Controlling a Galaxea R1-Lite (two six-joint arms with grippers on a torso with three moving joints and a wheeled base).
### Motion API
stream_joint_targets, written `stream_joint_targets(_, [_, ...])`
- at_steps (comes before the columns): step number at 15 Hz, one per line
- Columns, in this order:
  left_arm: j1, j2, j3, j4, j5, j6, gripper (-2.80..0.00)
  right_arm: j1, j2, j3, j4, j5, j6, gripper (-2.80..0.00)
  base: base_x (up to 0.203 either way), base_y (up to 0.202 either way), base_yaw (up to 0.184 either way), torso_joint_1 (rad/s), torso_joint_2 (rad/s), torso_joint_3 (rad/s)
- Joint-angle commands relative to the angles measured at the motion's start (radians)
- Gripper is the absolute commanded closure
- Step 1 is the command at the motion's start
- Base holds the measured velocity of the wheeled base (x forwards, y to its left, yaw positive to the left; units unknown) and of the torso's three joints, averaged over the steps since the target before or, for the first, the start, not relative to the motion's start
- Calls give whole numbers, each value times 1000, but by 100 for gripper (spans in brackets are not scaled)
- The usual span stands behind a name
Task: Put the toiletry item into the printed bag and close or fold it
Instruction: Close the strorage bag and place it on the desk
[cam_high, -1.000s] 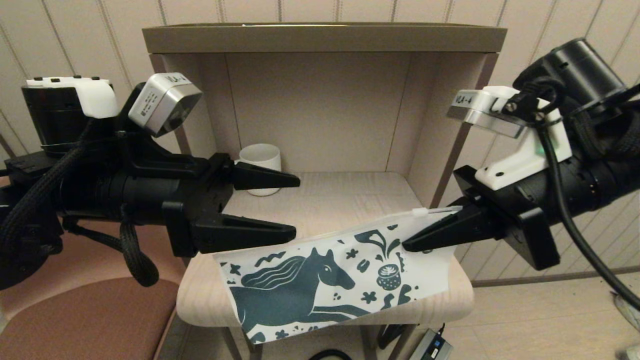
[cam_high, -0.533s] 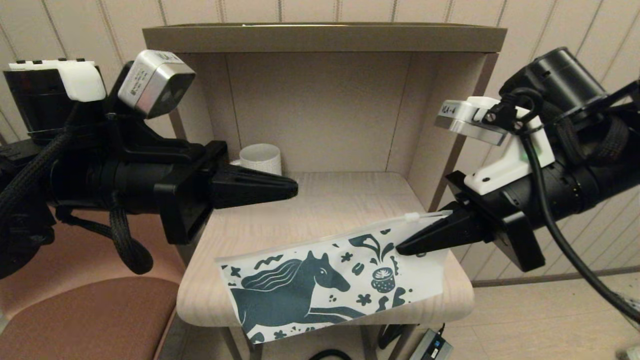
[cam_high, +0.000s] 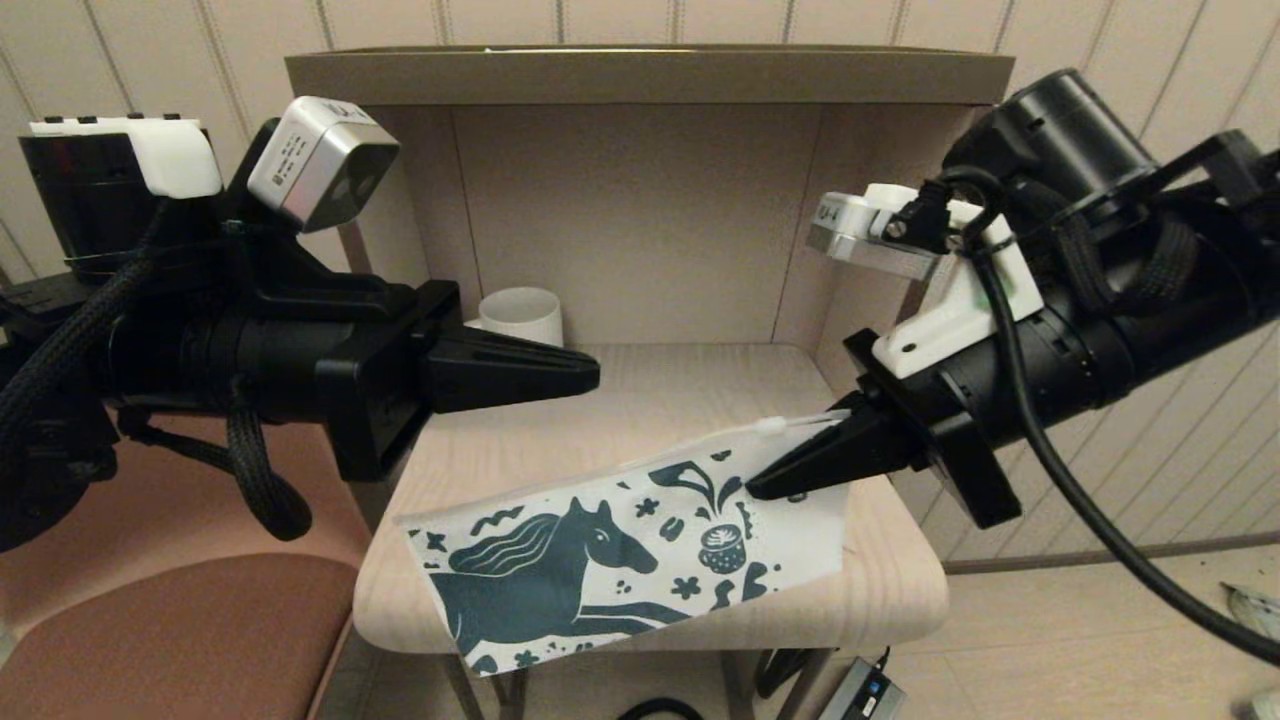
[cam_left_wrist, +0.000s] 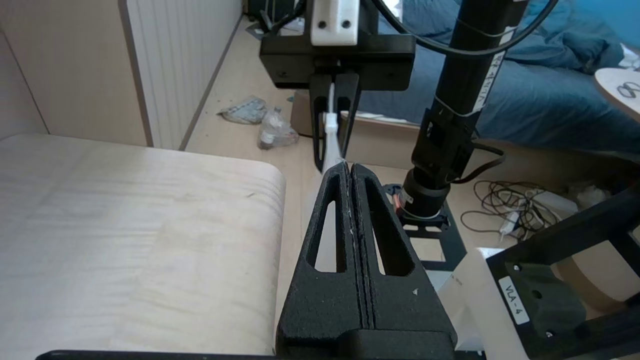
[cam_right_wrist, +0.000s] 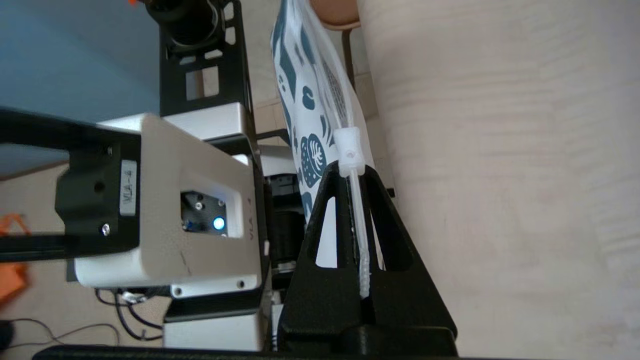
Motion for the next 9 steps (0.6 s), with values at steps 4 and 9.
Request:
stream_joint_targets(4, [0,19,-11,-4,-23,-2,0,18,80,-206,225,-44,48,0,0,0,0,0,0,0])
stream_joint_targets(9, [0,44,-16,-5,-63,-7,0,28,86,-163,220,-79,55,0,0,0,0,0,0,0])
